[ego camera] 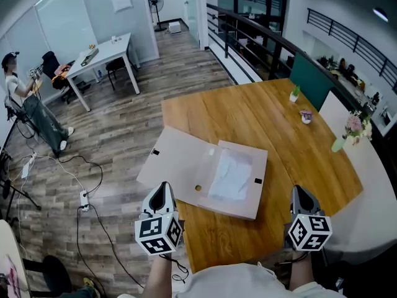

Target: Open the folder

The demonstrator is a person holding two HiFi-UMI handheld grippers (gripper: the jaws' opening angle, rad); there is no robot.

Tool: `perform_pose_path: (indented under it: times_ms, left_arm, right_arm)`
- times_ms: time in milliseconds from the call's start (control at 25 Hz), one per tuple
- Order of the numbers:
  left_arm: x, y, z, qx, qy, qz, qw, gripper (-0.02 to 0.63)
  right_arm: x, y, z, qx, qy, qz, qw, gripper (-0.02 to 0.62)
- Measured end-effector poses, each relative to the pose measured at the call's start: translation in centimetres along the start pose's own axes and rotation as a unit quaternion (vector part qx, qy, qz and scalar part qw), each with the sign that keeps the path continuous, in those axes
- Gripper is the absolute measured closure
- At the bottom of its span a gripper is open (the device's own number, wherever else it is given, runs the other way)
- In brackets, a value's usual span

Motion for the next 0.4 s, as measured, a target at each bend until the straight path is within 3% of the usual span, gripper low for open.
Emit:
perform_pose_path:
  times_ms: [400]
  left_arm:
    - [0.70,-0.47,0.04,-0.007,-0.007,0.004,0.9999,0.603]
  right_arm:
    - [0.20,0.43,-0.05,0.002,0.004,0.002,1.000,0.595]
Point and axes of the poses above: the fingertips, and each gripper's own axes: z backward along the fingers, x to its right, y out of its top, the point moved 1 cm from there along z, backward along the fingers, and after that the axes turned 11 degrees about -z, right-handed, at the moved point
